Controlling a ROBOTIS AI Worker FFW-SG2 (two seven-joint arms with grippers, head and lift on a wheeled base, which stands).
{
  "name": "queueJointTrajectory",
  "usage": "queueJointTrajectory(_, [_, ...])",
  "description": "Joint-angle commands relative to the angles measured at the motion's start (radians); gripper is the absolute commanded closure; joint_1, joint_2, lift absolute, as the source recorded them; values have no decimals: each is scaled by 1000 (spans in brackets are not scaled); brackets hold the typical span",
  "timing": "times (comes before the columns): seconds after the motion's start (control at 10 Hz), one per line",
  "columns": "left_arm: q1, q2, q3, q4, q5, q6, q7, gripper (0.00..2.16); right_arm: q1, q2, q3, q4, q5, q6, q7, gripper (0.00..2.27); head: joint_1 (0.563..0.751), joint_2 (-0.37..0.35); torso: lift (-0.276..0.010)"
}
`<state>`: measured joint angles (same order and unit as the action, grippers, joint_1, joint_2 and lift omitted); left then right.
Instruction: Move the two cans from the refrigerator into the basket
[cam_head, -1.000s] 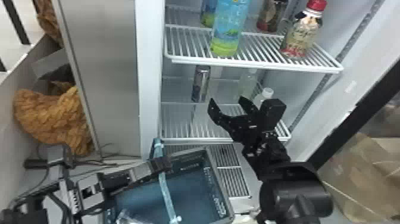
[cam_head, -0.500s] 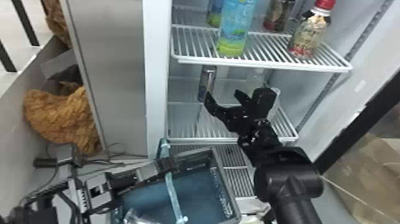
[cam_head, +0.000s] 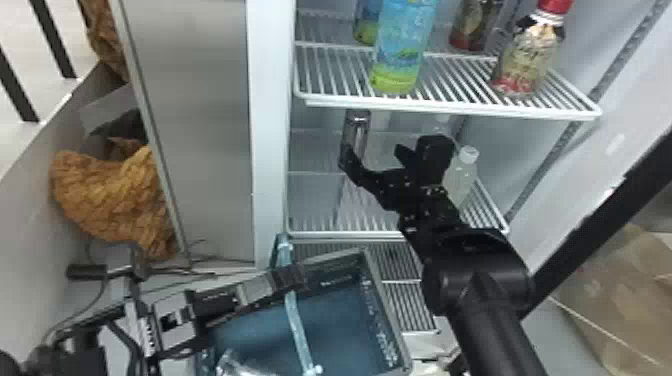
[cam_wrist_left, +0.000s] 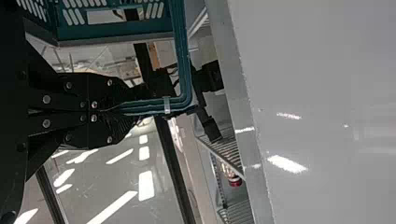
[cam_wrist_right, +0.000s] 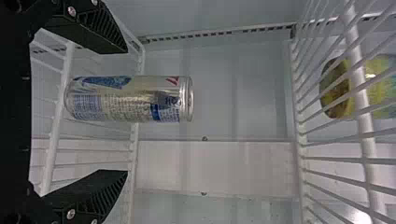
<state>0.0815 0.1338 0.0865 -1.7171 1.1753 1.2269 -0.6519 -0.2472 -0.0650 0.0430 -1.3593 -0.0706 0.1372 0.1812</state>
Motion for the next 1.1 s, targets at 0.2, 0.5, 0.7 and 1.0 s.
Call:
queueJointTrajectory(0.2, [-8,3,-5,3,-1,0,0,1210,-87,7,33,99,13,0,-20,125,695,-175,-219])
queueJointTrajectory(0.5, [-13,3,-11,8,1,-2,2,1210,-141,14,65,183,27,0,-49,125,695,-159,-219])
queueJointTrajectory(0.7, [-13,4,-11,10,3,-2,0,1210,-163,16,67,229,39,0,-68,125,695,-155,-219])
queueJointTrajectory(1.0, [-15,6,-13,13,5,-2,0,1210,-219,16,73,295,59,8,-85,125,695,-160,-219])
